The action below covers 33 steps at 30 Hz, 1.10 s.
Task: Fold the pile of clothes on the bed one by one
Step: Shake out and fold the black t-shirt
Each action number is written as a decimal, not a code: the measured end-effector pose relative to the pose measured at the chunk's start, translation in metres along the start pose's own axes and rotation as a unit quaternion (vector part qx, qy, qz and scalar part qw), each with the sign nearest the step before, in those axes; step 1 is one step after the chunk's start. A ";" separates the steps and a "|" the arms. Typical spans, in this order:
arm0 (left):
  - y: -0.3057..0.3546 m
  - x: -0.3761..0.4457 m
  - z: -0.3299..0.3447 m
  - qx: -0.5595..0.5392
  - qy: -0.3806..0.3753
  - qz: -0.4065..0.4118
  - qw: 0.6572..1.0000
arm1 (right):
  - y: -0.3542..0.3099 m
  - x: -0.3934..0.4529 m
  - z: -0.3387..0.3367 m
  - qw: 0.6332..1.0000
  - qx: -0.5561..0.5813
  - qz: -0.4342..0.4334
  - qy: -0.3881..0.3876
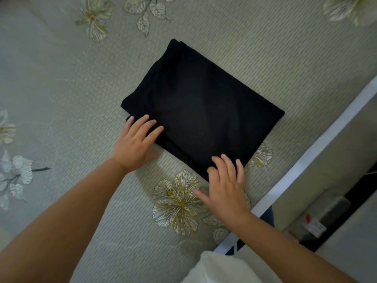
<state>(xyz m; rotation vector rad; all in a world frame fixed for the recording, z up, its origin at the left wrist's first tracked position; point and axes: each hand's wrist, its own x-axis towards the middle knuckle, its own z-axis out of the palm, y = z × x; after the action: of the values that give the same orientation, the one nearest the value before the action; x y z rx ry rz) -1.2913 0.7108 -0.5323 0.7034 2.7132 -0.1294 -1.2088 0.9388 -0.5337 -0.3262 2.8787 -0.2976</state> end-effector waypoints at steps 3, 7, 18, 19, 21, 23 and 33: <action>-0.004 0.013 0.002 0.001 -0.013 0.038 0.999 | -0.010 0.020 0.008 0.996 -0.066 -0.027 -0.056; -0.014 0.029 0.012 -0.010 0.003 0.046 0.999 | -0.006 0.034 0.021 0.989 -0.112 -0.041 -0.084; -0.030 0.048 0.019 -0.002 -0.021 -0.096 0.995 | 0.016 0.042 0.019 0.994 -0.056 -0.084 0.036; -0.027 0.048 0.016 0.005 -0.033 -0.103 0.994 | 0.021 0.044 0.016 0.995 -0.051 -0.080 0.023; -0.020 0.047 0.011 -0.002 -0.043 -0.115 0.992 | 0.034 0.049 0.005 0.997 -0.044 -0.066 0.020; -0.010 0.046 0.008 -0.031 -0.024 -0.125 0.991 | 0.050 0.054 -0.007 0.997 -0.031 -0.068 0.021; 0.056 0.111 -0.095 0.000 0.170 -0.080 0.982 | 0.159 0.094 -0.126 0.992 -0.023 -0.088 0.083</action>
<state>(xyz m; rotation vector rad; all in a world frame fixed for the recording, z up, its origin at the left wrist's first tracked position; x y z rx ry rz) -1.3832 0.8262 -0.4810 0.5472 3.0961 -0.0516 -1.3601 1.0897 -0.4678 -0.5910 3.0280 -0.3023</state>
